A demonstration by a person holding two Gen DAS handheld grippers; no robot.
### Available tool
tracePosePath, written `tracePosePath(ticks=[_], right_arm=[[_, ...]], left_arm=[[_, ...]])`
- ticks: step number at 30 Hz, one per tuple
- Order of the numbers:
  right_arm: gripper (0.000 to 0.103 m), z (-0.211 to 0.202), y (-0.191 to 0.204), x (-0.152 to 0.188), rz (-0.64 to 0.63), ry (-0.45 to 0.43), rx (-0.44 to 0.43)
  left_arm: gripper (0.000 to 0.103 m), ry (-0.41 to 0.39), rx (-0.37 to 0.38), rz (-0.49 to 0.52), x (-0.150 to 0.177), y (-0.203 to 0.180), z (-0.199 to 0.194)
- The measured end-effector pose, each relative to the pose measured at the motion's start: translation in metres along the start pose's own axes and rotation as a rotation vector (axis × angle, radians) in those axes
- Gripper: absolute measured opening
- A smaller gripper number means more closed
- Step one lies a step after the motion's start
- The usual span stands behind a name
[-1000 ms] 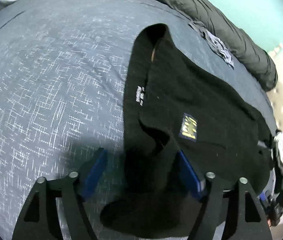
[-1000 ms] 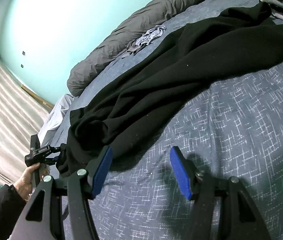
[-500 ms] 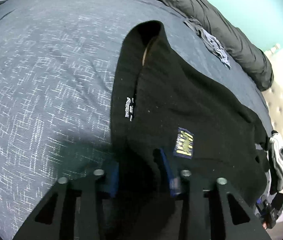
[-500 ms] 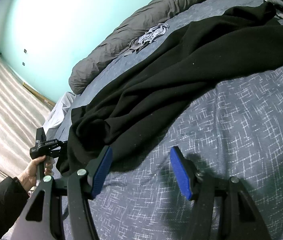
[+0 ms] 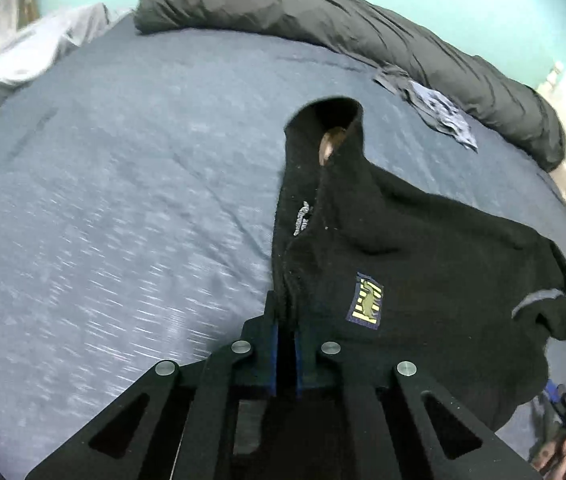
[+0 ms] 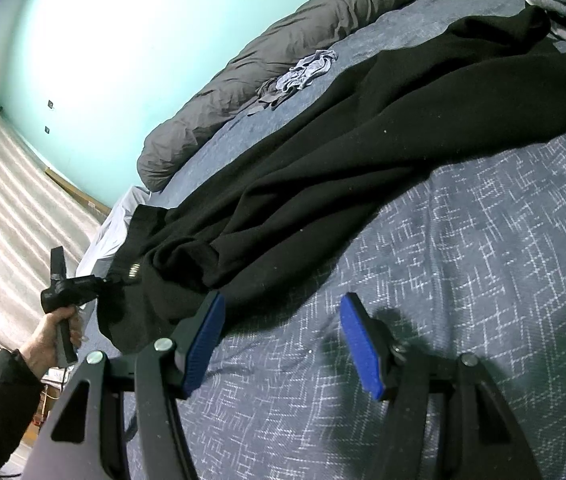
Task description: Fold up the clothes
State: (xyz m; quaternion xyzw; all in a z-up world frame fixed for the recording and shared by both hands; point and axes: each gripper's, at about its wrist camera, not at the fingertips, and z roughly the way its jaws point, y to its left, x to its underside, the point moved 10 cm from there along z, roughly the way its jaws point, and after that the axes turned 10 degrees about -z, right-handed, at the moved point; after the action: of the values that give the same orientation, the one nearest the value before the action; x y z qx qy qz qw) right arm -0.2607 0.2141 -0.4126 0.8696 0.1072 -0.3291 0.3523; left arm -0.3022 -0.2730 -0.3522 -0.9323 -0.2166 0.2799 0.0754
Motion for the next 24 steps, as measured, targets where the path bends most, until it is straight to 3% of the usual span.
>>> tracePosePath(ticks=[14, 18, 24], right_arm=[[0.061, 0.001, 0.001, -0.002, -0.005, -0.001, 0.005], [0.061, 0.002, 0.001, -0.001, -0.007, 0.005, 0.005], [0.061, 0.004, 0.003, 0.003, -0.033, 0.018, 0.011]], left_arm=[[0.005, -0.073, -0.148, -0.095, -0.052, 0.097, -0.051], [0.006, -0.053, -0.140, -0.162, -0.051, 0.128, -0.042], [0.012, -0.034, -0.096, -0.204, -0.027, 0.135, -0.050]])
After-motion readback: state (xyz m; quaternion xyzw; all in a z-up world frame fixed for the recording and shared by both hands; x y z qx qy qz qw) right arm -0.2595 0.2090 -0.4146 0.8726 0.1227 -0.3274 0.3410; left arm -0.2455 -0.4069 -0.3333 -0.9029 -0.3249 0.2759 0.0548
